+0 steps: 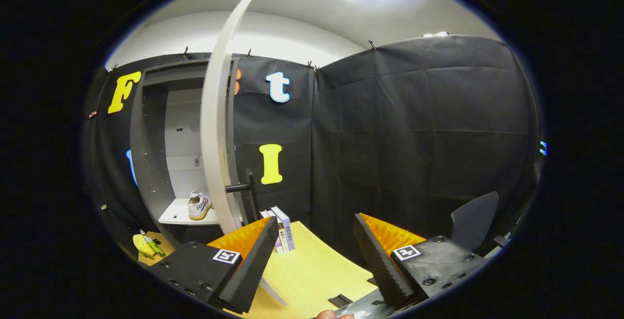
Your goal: Open the shoe cabinet door, grab the shoes and put them into the shoe cabinet, then close the shoe cabinet door.
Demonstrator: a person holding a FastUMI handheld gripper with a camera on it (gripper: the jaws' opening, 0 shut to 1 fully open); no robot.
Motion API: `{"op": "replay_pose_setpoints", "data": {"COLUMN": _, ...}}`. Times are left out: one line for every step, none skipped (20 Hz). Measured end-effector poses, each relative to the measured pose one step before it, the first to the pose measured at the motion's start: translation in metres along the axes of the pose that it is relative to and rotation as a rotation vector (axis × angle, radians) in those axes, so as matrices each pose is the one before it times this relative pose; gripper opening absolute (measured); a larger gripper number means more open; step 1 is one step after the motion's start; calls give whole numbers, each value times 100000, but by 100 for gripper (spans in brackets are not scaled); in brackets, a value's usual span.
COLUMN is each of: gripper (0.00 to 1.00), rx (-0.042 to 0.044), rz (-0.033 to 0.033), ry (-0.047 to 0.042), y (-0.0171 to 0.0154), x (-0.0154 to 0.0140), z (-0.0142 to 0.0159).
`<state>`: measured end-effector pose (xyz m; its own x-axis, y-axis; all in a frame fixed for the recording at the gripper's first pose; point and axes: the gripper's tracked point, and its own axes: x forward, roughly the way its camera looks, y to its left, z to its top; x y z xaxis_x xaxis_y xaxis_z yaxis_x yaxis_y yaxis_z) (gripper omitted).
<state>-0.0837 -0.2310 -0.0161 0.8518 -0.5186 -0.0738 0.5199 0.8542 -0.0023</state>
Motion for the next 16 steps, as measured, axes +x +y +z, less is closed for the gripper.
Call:
{"op": "replay_pose_setpoints", "data": {"gripper": 97, "rx": -661, "rz": 411, "ry": 2113, "y": -69, "x": 924, "z": -564}}
{"op": "replay_pose_setpoints", "data": {"gripper": 98, "rx": 1126, "rz": 1901, "ry": 2195, "y": 467, "x": 621, "z": -419}}
{"op": "replay_pose_setpoints", "data": {"gripper": 98, "rx": 1331, "rz": 2497, "ry": 1784, "y": 715, "x": 181, "z": -377}}
{"op": "replay_pose_setpoints", "data": {"gripper": 98, "rx": 182, "rz": 1682, "ry": 421, "y": 455, "x": 247, "z": -58}}
{"op": "replay_pose_setpoints", "data": {"gripper": 98, "rx": -128, "rz": 1291, "ry": 34, "y": 253, "x": 306, "z": 32}}
{"op": "replay_pose_setpoints", "data": {"gripper": 98, "rx": -30, "rz": 1179, "ry": 586, "y": 433, "x": 6, "z": -39}}
{"op": "replay_pose_setpoints", "data": {"gripper": 97, "rx": -374, "rz": 248, "ry": -142, "y": 131, "x": 59, "z": -106}}
{"op": "replay_pose_setpoints", "data": {"gripper": 97, "rx": -568, "rz": 661, "ry": -437, "y": 189, "x": 2, "z": 46}}
{"op": "replay_pose_setpoints", "data": {"gripper": 96, "rx": -55, "rz": 1057, "ry": -24, "y": 291, "x": -25, "z": -76}}
{"op": "replay_pose_setpoints", "data": {"gripper": 96, "rx": 616, "rz": 903, "ry": 270, "y": 306, "x": 4, "z": -66}}
{"op": "replay_pose_setpoints", "data": {"gripper": 97, "rx": 979, "rz": 709, "ry": 473, "y": 255, "x": -221, "z": -132}}
{"op": "replay_pose_setpoints", "data": {"gripper": 97, "rx": 728, "rz": 549, "ry": 336, "y": 315, "x": -187, "z": -100}}
{"op": "replay_pose_setpoints", "data": {"gripper": 97, "rx": 473, "rz": 396, "ry": 166, "y": 310, "x": -237, "z": -93}}
{"op": "replay_pose_setpoints", "data": {"gripper": 97, "rx": 560, "rz": 428, "ry": 25, "y": 460, "x": -130, "z": -48}}
{"op": "replay_pose_setpoints", "data": {"gripper": 97, "rx": 301, "rz": 904, "ry": 331, "y": 537, "x": -396, "z": -267}}
{"op": "replay_pose_setpoints", "data": {"gripper": 97, "rx": 24, "rz": 1303, "ry": 190, "y": 604, "x": -354, "z": -88}}
